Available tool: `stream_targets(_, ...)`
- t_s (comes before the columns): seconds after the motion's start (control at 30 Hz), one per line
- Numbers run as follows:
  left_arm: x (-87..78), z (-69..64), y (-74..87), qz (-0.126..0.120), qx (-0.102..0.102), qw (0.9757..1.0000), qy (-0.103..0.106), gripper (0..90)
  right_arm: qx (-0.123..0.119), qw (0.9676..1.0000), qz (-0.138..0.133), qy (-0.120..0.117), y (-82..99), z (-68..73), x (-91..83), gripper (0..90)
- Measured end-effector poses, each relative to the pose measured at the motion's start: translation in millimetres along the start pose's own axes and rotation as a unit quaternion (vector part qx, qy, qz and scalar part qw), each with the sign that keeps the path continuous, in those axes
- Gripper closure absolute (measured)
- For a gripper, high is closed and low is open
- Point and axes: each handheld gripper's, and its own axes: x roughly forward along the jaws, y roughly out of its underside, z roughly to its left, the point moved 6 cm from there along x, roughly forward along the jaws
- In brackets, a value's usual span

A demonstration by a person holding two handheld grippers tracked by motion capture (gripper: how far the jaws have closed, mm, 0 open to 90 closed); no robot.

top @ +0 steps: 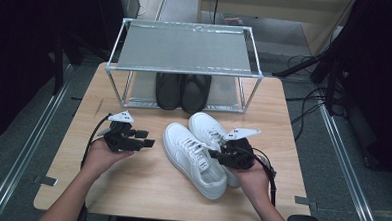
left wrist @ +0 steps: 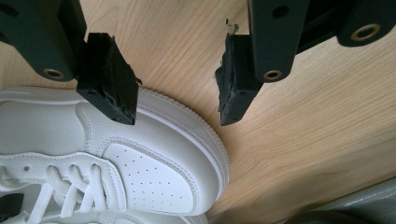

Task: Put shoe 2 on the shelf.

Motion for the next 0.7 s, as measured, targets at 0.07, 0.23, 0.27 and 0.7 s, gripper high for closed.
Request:
stream_targets(0.07, -1.1, 0.6, -0.1, -0.002, -0.002, 1.0000, -0.001, 47.8, 0.000, 1.0000, 0.000, -0.001, -0.2, -1.0, -0.3, 74.9)
stream_targets(0.23, -3.2, 4.3, 1.5, -0.004, -0.006, 0.9999, -0.008, 47.7, -0.008, 1.0000, 0.005, -0.004, -2.1, -1.7, -3.1, 75.1)
stream_targets(0.27, -3.5, 5.0, 1.9, -0.004, -0.006, 0.9999, -0.009, 47.7, -0.006, 0.9999, 0.007, -0.005, -2.5, -1.2, -4.4, 75.2)
stream_targets(0.7, -11.9, 12.9, 11.8, -0.001, -0.016, 0.9994, -0.029, 43.8, -0.051, 0.9976, 0.007, -0.046, -14.6, 2.3, -15.6, 75.1)
